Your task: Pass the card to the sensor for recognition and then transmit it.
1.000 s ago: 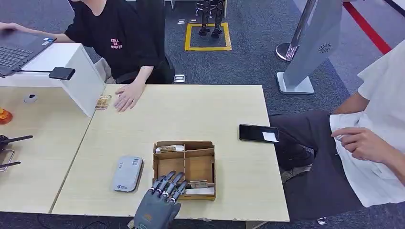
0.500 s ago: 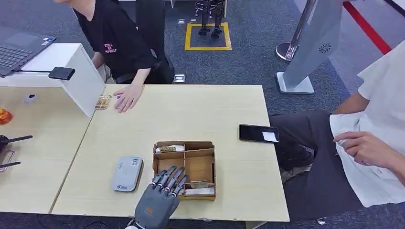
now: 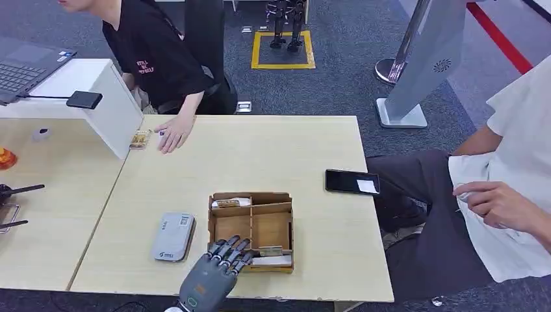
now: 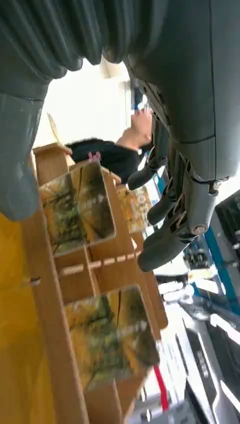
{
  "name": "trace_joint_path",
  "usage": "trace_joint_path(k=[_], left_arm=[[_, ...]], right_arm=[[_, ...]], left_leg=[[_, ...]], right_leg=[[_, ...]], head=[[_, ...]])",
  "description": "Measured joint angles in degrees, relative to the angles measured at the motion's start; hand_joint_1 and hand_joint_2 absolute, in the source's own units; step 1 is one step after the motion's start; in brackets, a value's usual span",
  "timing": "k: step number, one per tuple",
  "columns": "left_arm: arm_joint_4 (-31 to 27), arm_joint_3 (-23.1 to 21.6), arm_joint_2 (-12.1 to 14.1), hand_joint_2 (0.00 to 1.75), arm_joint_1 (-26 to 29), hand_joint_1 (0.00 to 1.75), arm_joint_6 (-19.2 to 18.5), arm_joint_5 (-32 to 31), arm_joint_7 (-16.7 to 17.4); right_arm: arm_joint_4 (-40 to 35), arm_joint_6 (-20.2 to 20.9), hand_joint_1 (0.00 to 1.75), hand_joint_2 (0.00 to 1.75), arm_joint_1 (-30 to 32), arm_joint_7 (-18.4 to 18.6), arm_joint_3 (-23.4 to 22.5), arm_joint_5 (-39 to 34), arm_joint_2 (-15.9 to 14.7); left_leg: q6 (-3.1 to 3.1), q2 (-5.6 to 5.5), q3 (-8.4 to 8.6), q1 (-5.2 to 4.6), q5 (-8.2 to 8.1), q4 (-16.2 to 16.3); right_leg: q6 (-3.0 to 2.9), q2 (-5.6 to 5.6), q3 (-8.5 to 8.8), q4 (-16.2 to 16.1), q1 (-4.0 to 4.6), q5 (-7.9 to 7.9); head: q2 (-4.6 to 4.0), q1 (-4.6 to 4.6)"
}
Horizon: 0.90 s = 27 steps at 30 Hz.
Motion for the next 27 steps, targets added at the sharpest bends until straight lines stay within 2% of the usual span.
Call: trace_joint_path(k=[4,9,12,19,20,27], left_arm=[[0.0,0.0,0.4,1.75,-1.0,0.37,1.6,0.0,4.4],[0.0,0.0,0.6,1.75,-1.9,0.38,1.6,0.0,5.8],[0.0,0.0,0.6,1.75,-2.1,0.33,1.5,0.0,5.8],[0.0,0.0,1.0,1.75,-1.8,0.35,0.9,0.0,1.8],[0.0,0.0,1.2,1.75,-1.4,0.33,0.2,0.0,-0.1],[0.0,0.5,2.0,1.75,-0.5,0.37,-1.4,0.0,-3.7]], right_arm=[[0.0,0.0,0.00,0.00,0.0,0.0,0.0,0.0,0.0],[0.0,0.0,0.00,0.00,0.0,0.0,0.0,0.0,0.0],[0.0,0.0,0.00,0.00,0.0,0.0,0.0,0.0,0.0],[0.0,0.0,0.00,0.00,0.0,0.0,0.0,0.0,0.0],[0.0,0.0,0.00,0.00,0.0,0.0,0.0,0.2,0.0],[0.0,0.1,0.00,0.00,0.0,0.0,0.0,0.6,0.0]], left_leg=[[0.00,-0.01,0.00,0.00,0.00,0.0],[0.00,0.00,0.01,0.00,0.00,0.0],[-0.01,0.00,0.00,0.00,0.01,0.0],[-0.01,0.00,-0.01,0.00,0.00,0.0],[-0.01,0.00,-0.01,0.00,0.00,0.0],[-0.01,0.00,-0.01,0.00,0.01,0.0]], right_leg=[[0.00,0.00,0.00,0.0,0.00,0.00],[0.00,0.00,0.00,0.0,0.00,0.00],[0.00,0.00,0.00,0.0,0.00,0.00],[0.00,0.00,0.00,0.0,0.00,0.00],[0.00,0.00,0.00,0.0,0.00,0.00],[0.00,0.00,0.00,0.0,0.00,0.00]], head=[[0.00,0.00],[0.00,0.00],[0.00,0.00],[0.00,0.00],[0.00,0.02],[0.00,0.02]])
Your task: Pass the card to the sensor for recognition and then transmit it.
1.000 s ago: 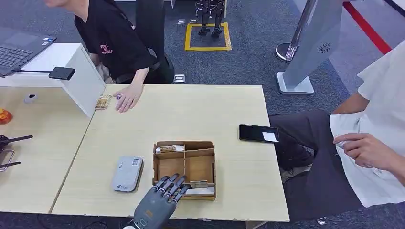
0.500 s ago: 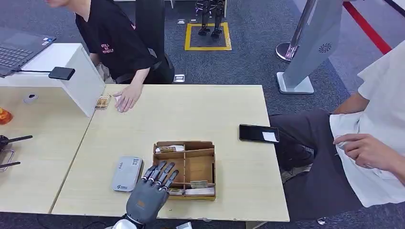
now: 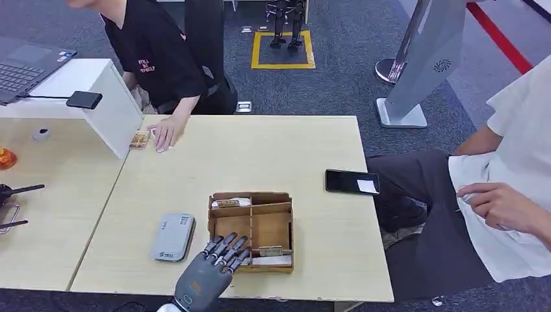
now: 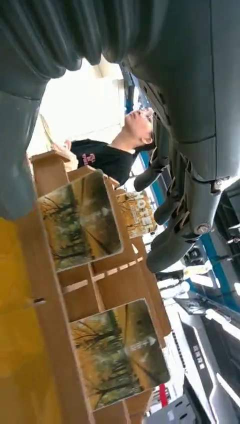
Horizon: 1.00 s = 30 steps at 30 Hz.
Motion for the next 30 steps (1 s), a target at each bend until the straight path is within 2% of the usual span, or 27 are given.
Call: trace_joint_path(k=[8,21,30], left_arm=[[0.0,0.4,0.5,1.75,0.2,0.40,-0.4,0.6,-1.3],[0.0,0.8,0.5,1.75,0.8,0.37,-0.1,0.0,1.2],[0.0,0.8,0.6,1.75,0.8,0.52,-0.7,0.0,1.9]], right_arm=[[0.0,0.0,0.00,0.00,0.0,0.0,0.0,0.0,0.0],[0.0,0.2,0.00,0.00,0.0,0.0,0.0,0.0,0.0],[0.0,0.1,0.00,0.00,0.0,0.0,0.0,0.1,0.0]], left_leg=[[-0.01,0.00,0.00,0.00,0.01,0.0],[-0.01,0.00,0.00,0.00,0.01,0.0],[-0.01,0.00,-0.01,0.00,0.01,0.0]], right_leg=[[0.00,0.00,0.01,0.0,0.00,0.00],[0.00,0.00,0.00,0.0,0.00,0.00],[0.00,0.00,0.00,0.0,0.00,0.00]], head=[[0.00,0.00],[0.00,-0.02],[0.00,-0.02]])
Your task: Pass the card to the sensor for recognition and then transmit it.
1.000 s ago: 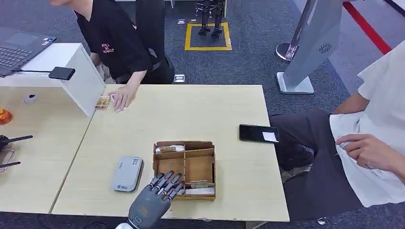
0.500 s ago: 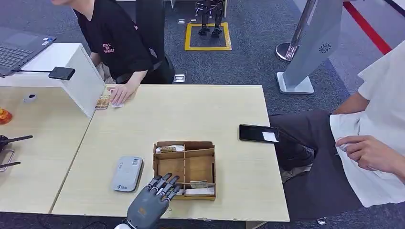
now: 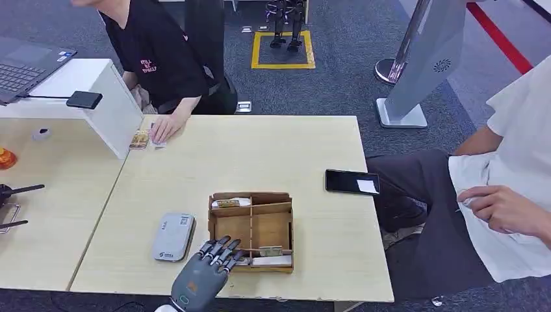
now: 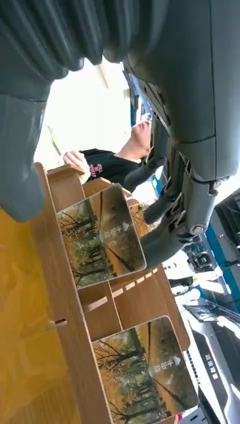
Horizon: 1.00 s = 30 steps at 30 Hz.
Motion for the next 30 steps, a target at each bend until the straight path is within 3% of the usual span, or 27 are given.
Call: trace_joint_path(k=[1,2,3,4,5,6,21,30], left_arm=[[0.0,0.0,0.1,1.75,0.0,0.54,-0.1,0.0,0.0],[0.0,0.0,0.1,1.75,0.0,0.72,-0.3,0.0,0.0],[0.0,0.0,0.2,1.75,0.0,1.03,-0.5,0.0,0.0],[0.0,0.0,0.2,1.75,0.0,1.03,-0.6,0.0,0.0],[0.0,0.0,0.2,1.75,0.0,1.52,-0.7,0.0,0.0],[0.0,0.0,0.3,1.75,0.0,1.69,-0.8,0.0,0.0],[0.0,0.3,0.7,1.75,-0.1,1.75,-1.2,-0.1,-0.3],[-0.9,0.7,0.5,1.75,-0.1,1.75,1.1,-0.1,-0.9]], right_arm=[[0.0,0.0,0.00,0.00,0.0,0.0,0.0,0.0,0.0],[0.0,0.0,0.00,0.00,0.0,0.0,0.0,0.0,0.0],[0.0,0.0,0.00,0.00,0.0,0.0,0.0,0.1,0.0],[0.0,0.0,0.00,0.00,0.0,0.0,0.0,0.1,0.0],[0.0,0.0,0.00,0.00,0.0,0.0,0.0,0.1,0.0],[0.0,0.0,0.00,0.00,0.0,0.0,0.0,0.1,0.0],[0.0,0.0,0.00,0.00,0.0,0.0,0.0,0.3,0.0],[0.0,0.0,0.00,0.00,0.0,0.0,-0.1,0.3,0.0]], left_leg=[[0.00,0.00,0.00,0.00,0.00,0.0],[0.00,0.00,0.00,0.00,0.00,0.0],[0.00,0.00,0.00,0.00,0.00,0.0],[0.00,0.00,0.00,0.00,0.00,0.0],[0.00,0.00,0.00,0.00,0.00,0.0],[0.00,0.00,0.00,0.00,0.00,0.0],[0.00,0.00,0.00,0.00,0.00,0.0],[0.00,0.00,0.02,0.00,0.00,0.0]], right_leg=[[0.00,0.00,0.00,0.0,0.00,0.00],[0.00,0.00,0.00,0.0,0.00,0.00],[0.00,0.00,0.00,0.0,0.00,0.00],[0.00,0.00,0.00,0.0,0.00,0.00],[0.00,0.00,0.00,0.0,0.00,0.00],[0.00,0.00,0.00,0.0,0.00,0.00],[0.00,0.00,0.01,0.0,0.00,0.00],[0.00,0.00,0.00,0.0,0.00,0.00]], head=[[0.00,0.02],[0.00,0.00],[0.00,0.00],[0.00,0.02],[0.00,0.02],[0.00,0.00],[0.00,0.00],[0.00,0.00]])
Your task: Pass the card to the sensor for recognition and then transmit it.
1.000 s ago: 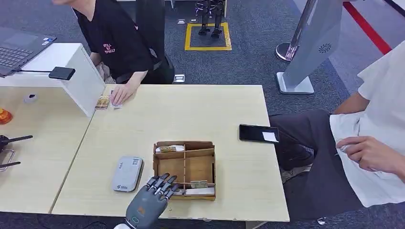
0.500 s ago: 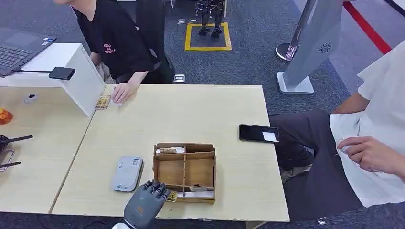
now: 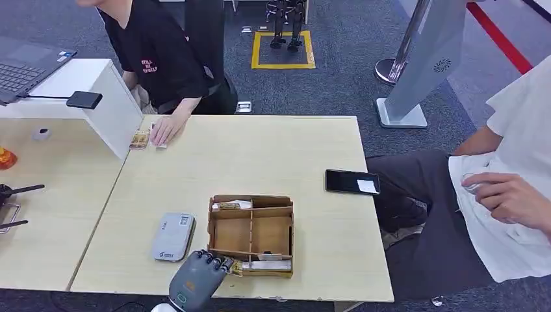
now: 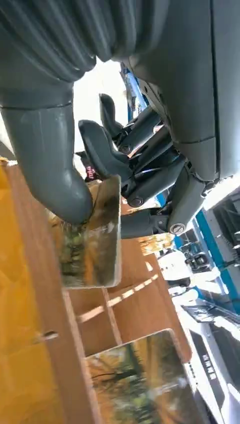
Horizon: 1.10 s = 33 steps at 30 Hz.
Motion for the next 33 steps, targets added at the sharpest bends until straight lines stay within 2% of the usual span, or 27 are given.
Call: trace_joint_path(k=[5,11,20,27,33], left_arm=[[-1.6,0.6,-0.6,1.75,-0.4,1.75,3.3,0.0,0.0],[-4.7,1.8,-1.4,1.75,-2.0,1.75,9.3,0.0,2.3],[-8.0,3.7,-2.4,1.75,-3.4,1.75,11.0,0.0,1.8],[-8.2,6.7,-5.9,1.75,-4.4,1.75,11.8,2.6,0.9],[-5.6,11.3,-9.4,1.75,-9.0,1.75,11.5,2.4,1.8]], right_arm=[[0.0,0.0,0.00,0.00,0.0,0.0,-0.2,0.0,0.0],[-0.2,0.0,0.00,0.00,0.1,0.0,-0.5,0.0,0.2],[-0.5,0.0,0.00,0.00,0.2,0.0,-1.3,0.6,0.4],[-0.6,-0.2,0.00,0.00,0.3,-0.4,-1.3,0.8,0.5],[-0.5,-0.5,0.00,0.00,0.3,-0.4,-0.6,0.8,0.5]], left_leg=[[0.00,0.00,-0.01,0.00,0.00,0.0],[0.00,-0.01,0.00,0.00,0.00,0.0],[0.00,0.00,0.00,0.00,0.01,0.0],[0.00,0.00,-0.01,-0.01,0.01,0.0],[0.01,-0.01,0.00,0.00,0.09,0.0]], right_leg=[[0.00,0.00,-0.01,0.0,0.00,0.00],[-0.01,0.00,0.00,0.0,0.00,0.01],[-0.03,0.00,-0.01,0.0,0.00,0.02],[-0.02,-0.01,-0.01,0.0,0.00,0.03],[-0.01,0.00,0.00,0.0,0.00,0.09]], head=[[0.00,0.02],[0.00,0.02],[0.00,0.00],[0.00,0.02],[0.00,0.00]])
